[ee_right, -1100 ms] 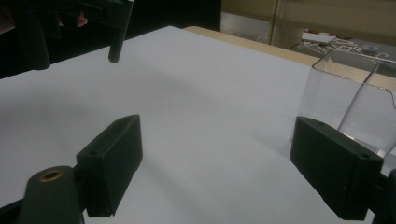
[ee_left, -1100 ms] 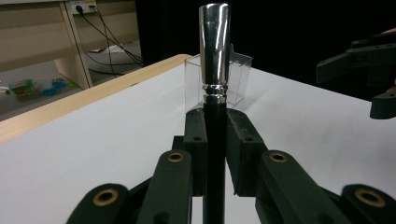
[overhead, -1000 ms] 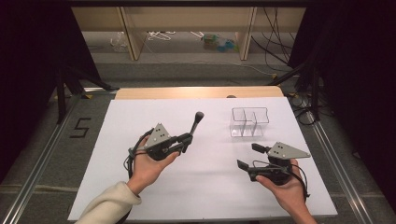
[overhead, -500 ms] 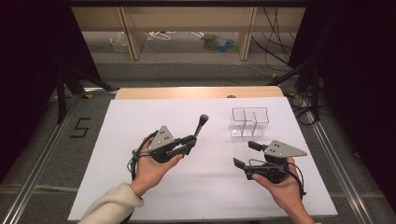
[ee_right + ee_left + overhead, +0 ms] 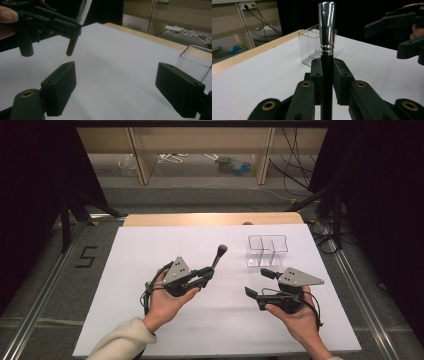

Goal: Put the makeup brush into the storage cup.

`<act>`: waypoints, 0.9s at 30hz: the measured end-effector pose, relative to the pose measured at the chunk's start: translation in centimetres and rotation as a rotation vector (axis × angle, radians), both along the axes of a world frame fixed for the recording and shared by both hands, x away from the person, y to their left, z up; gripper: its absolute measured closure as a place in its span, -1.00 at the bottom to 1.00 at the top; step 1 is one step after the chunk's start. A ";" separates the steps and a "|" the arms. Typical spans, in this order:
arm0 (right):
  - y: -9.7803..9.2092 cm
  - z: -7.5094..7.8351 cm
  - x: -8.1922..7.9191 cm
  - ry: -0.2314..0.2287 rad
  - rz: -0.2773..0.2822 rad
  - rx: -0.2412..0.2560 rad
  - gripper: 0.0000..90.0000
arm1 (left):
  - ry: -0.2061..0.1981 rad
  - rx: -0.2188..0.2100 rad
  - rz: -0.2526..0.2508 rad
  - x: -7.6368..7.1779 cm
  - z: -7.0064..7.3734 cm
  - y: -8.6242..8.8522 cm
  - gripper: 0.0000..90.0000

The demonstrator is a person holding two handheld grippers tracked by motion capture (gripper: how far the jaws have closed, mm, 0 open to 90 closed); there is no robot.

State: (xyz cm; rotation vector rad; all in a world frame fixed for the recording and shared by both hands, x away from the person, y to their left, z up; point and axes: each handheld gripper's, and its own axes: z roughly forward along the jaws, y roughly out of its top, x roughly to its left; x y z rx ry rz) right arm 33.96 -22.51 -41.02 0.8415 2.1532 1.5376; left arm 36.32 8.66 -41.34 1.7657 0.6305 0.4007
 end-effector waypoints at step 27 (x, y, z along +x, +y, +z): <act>2.9 0.6 1.2 0.010 0.035 0.065 -0.59 | 0.001 0.013 -0.020 -0.6 -0.9 -1.6 0.75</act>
